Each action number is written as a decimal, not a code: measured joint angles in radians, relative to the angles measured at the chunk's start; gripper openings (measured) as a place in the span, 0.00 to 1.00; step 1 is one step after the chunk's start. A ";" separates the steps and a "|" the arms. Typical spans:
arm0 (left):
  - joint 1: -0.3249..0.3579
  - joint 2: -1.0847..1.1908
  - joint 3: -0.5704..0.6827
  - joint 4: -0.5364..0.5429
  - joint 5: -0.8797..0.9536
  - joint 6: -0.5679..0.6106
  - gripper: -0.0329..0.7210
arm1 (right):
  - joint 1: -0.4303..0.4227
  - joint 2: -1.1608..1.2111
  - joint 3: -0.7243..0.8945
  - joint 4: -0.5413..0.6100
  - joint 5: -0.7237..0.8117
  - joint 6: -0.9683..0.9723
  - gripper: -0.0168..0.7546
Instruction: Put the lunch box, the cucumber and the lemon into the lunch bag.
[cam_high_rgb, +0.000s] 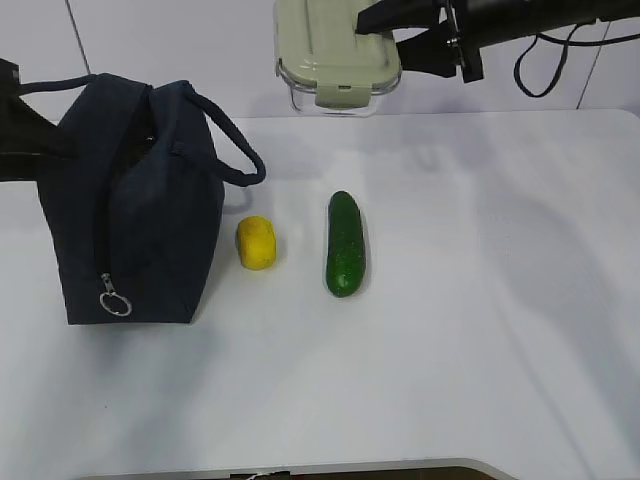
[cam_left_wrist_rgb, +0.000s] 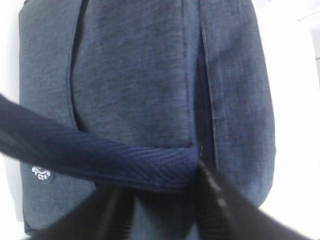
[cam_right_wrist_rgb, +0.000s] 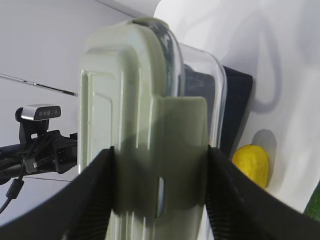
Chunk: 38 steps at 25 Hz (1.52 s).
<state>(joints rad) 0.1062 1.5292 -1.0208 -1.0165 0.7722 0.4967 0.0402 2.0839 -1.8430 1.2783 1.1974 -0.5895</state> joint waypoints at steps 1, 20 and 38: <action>0.000 0.000 0.000 -0.002 0.000 0.002 0.39 | 0.004 0.000 0.000 0.000 0.000 0.000 0.55; -0.114 -0.013 0.000 -0.019 -0.020 0.062 0.04 | 0.084 0.004 -0.002 0.018 0.000 0.001 0.55; -0.171 -0.015 0.000 -0.019 -0.047 0.063 0.04 | 0.209 0.066 -0.010 0.109 -0.023 -0.026 0.55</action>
<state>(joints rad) -0.0648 1.5145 -1.0208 -1.0355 0.7249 0.5594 0.2490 2.1496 -1.8534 1.3875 1.1747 -0.6158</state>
